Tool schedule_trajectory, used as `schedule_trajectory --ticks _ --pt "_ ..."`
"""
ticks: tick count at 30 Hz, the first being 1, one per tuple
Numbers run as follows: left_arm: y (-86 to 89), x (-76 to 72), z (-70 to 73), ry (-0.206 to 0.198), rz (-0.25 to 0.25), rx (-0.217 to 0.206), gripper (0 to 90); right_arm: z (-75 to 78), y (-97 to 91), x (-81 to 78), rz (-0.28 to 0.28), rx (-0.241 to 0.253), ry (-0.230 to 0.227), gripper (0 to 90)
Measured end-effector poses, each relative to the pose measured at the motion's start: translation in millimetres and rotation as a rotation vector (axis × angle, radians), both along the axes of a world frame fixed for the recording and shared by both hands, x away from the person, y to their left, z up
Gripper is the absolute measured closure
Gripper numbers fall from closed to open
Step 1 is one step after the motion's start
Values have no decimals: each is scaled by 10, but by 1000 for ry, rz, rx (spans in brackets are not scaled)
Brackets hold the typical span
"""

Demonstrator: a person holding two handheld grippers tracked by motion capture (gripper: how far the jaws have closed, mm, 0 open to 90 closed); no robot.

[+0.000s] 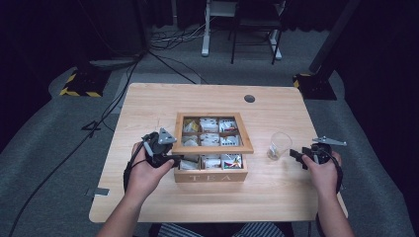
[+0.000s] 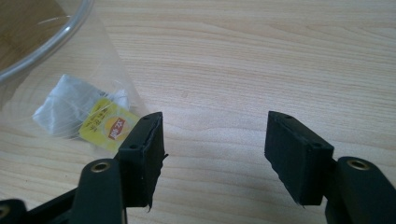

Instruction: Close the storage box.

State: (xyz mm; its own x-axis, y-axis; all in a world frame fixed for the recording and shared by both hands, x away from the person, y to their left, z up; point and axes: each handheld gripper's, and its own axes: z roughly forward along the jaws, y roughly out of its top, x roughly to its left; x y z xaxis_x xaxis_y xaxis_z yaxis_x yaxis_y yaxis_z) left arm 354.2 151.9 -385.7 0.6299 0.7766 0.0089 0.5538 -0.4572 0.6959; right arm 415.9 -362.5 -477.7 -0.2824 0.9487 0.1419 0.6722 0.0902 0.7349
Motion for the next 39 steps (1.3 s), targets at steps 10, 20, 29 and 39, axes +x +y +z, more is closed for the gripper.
schedule_trajectory --ticks 10,20,29,39 --pt "-14 -24 -4 44 -34 19 520 -36 -25 -27 -7 2 8 383" --pt "8 -66 -16 80 -52 12 497 -44 -24 -18 -7 9 9 383" --pt "12 -119 -77 109 -53 14 495 -41 15 29 9 14 6 383" --pt "8 -153 -133 130 -58 29 495 -42 67 83 22 18 8 383"
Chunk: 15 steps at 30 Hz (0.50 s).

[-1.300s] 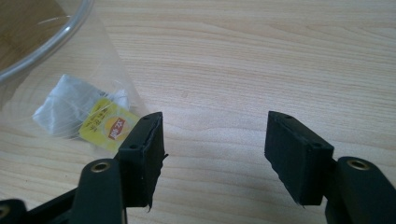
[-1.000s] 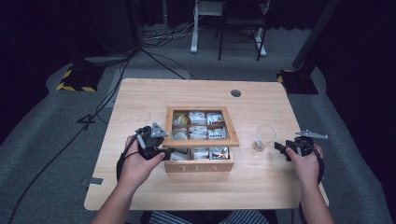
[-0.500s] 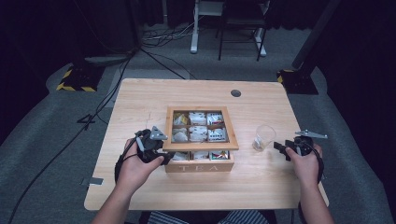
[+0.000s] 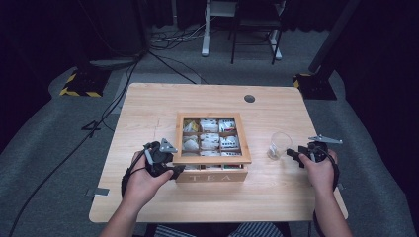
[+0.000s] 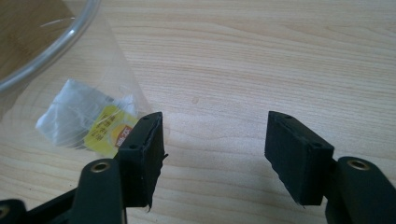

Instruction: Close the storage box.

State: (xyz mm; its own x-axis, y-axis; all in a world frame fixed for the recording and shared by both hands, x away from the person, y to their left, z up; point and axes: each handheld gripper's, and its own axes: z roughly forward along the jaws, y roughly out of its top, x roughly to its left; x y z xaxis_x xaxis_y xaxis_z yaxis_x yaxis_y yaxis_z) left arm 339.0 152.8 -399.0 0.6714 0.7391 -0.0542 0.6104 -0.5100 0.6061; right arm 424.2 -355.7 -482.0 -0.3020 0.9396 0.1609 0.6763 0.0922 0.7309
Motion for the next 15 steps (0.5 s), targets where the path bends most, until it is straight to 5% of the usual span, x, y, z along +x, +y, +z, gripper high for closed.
schedule_trajectory --ticks 15 --pt "-13 3 -49 32 -15 28 495 -22 10 14 2 1 6 381"
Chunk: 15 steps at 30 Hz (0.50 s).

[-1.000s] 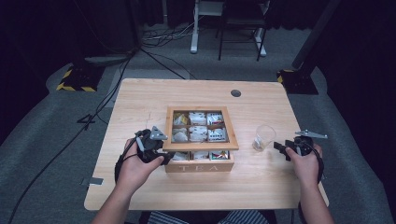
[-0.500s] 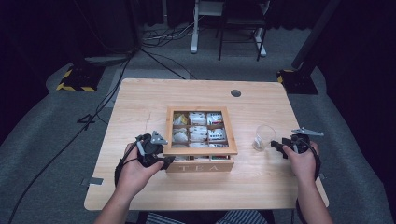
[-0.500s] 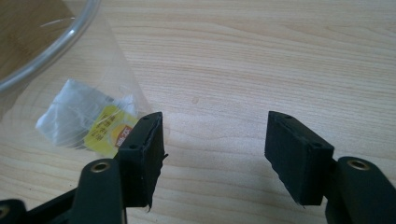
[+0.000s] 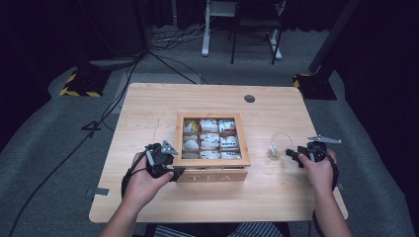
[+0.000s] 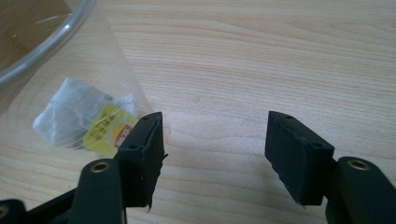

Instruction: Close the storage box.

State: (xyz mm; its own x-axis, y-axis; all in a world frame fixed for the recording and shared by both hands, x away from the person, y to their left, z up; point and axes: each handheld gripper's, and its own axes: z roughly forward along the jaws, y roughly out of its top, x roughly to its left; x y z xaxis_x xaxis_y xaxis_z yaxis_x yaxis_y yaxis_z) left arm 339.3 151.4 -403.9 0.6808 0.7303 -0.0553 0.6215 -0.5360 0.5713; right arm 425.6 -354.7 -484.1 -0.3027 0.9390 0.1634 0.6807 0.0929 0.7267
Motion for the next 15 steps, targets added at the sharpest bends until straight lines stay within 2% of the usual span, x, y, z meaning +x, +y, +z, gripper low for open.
schedule_trajectory --ticks 15 --pt "-20 22 -49 44 -17 45 485 -22 10 2 3 -3 7 381"
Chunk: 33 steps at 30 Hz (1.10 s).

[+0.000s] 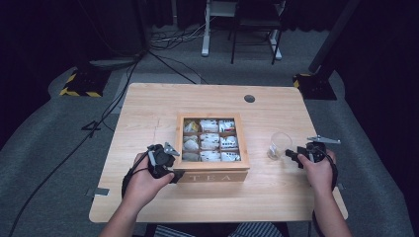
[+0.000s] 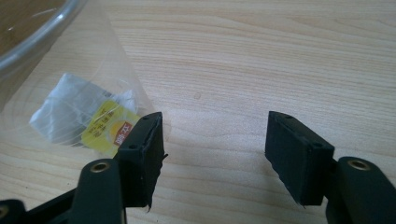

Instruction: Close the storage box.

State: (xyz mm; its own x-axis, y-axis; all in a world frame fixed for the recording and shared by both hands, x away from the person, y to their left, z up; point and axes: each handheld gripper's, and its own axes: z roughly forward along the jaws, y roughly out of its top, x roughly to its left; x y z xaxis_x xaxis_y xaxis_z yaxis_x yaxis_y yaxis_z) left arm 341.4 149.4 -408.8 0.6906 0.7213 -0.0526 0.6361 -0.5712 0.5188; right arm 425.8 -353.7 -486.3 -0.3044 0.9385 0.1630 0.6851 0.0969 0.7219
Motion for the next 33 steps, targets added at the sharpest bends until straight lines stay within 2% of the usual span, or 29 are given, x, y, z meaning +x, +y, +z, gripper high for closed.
schedule_trajectory --ticks 9,16,17,19,22,23,27,30,33 --pt "-13 17 -36 37 2 8 469 -4 3 -2 3 -1 2 380" --pt "-11 19 -42 38 3 3 430 -5 -4 -5 2 0 5 378" --pt "3 15 -31 20 2 -11 383 -7 -3 -5 2 0 5 378" --pt "43 1 22 1 7 -50 379 -9 -3 -4 2 0 5 377" --pt "80 -21 84 -40 26 -74 349 -16 -3 0 5 -3 4 377" --pt "106 -24 113 -68 24 -82 337 -18 -2 1 5 -3 4 377" --pt "181 -37 184 -136 33 -136 313 -20 6 -1 2 -2 7 376" --pt "270 -37 236 -185 57 -159 304 -21 7 -3 1 -3 8 377" --pt "377 -33 268 -212 90 -174 303 -32 7 1 3 -4 10 377"
